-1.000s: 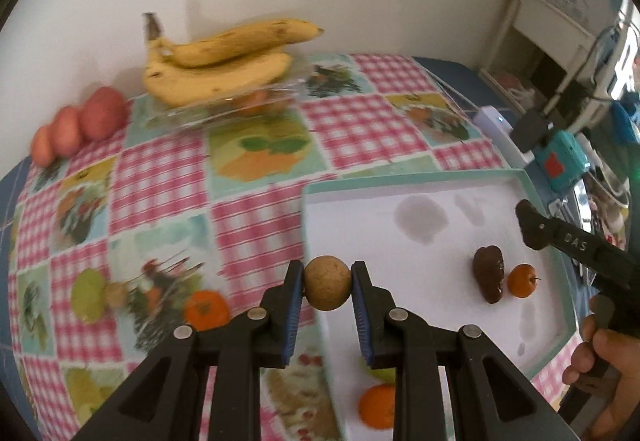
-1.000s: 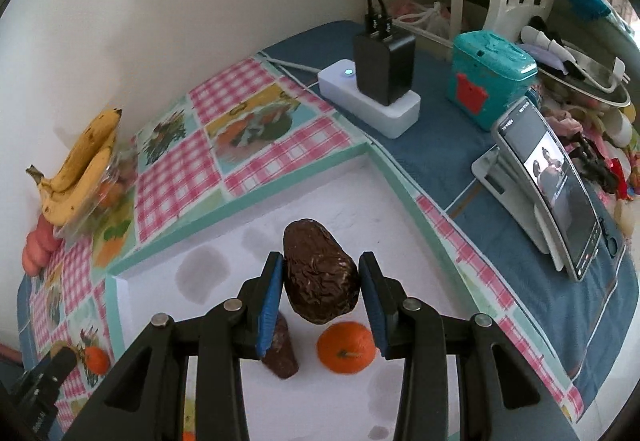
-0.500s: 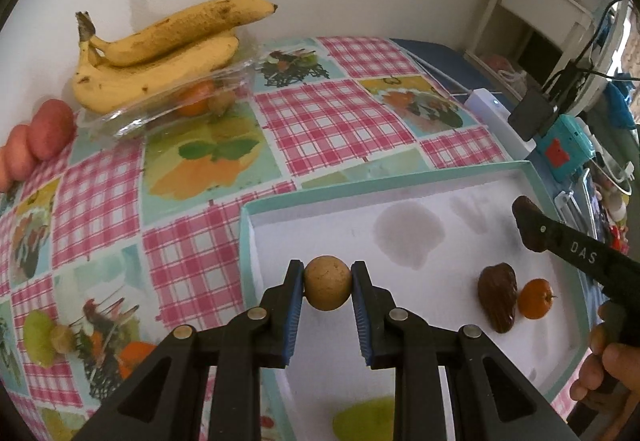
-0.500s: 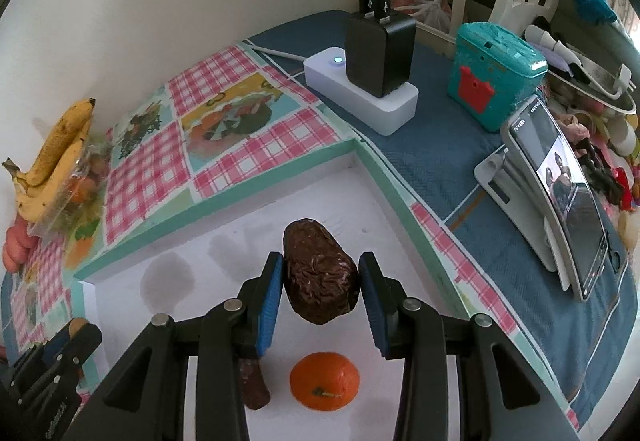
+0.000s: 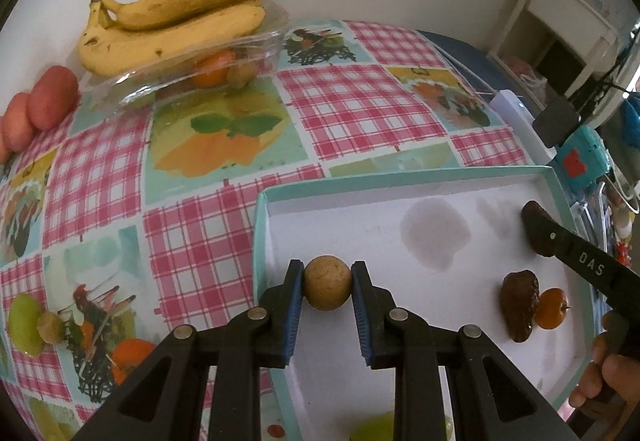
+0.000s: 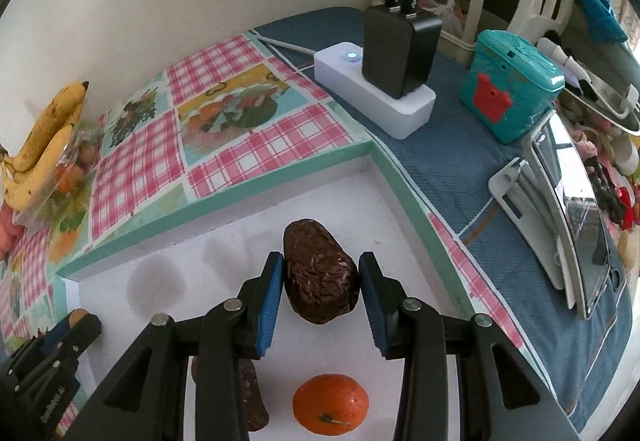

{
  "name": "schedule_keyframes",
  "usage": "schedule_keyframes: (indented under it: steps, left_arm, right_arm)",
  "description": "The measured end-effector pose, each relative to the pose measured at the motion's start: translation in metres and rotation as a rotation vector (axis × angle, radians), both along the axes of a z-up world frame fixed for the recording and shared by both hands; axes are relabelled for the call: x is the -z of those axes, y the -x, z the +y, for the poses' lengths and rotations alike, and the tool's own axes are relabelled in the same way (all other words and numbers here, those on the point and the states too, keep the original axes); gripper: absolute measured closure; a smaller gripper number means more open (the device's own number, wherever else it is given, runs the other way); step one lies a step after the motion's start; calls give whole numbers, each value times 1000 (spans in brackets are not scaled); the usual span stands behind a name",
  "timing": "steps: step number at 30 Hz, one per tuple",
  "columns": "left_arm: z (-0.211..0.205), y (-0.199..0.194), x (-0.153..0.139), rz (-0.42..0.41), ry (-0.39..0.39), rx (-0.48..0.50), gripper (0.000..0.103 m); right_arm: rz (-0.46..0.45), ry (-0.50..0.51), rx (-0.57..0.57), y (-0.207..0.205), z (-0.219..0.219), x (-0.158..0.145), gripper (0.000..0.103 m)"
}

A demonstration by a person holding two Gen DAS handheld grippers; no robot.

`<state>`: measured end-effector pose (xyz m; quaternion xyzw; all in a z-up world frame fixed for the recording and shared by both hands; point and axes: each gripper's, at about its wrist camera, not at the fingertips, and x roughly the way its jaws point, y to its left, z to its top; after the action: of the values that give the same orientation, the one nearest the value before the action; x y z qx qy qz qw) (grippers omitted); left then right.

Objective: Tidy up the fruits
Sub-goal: 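Carry the avocado into the white tray and open the right gripper while the left releases the brown fruit there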

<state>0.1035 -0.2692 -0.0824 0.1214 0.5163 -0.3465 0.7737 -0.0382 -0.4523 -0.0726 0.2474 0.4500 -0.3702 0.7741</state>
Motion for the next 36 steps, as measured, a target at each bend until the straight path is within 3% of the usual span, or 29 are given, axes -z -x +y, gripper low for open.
schedule_keyframes:
  steps: [25, 29, 32, 34, 36]
  left_arm:
    - [10, -7, -1, 58, -39, -45, 77]
    - [11, -4, -5, 68, -45, -37, 74]
    - [12, -1, -10, 70, -42, -25, 67]
    - [13, 1, -14, 63, -42, -21, 46]
    - [14, 4, -19, 67, -32, -12, 45]
  right_arm:
    - [39, -2, -60, -10, 6, 8, 63]
    - [36, -8, -68, -13, 6, 7, 55]
    - [9, -9, -76, -14, 8, 2, 47]
    - [2, -6, -84, -15, 11, -2, 46]
    - [-4, -2, -91, -16, 14, -6, 43]
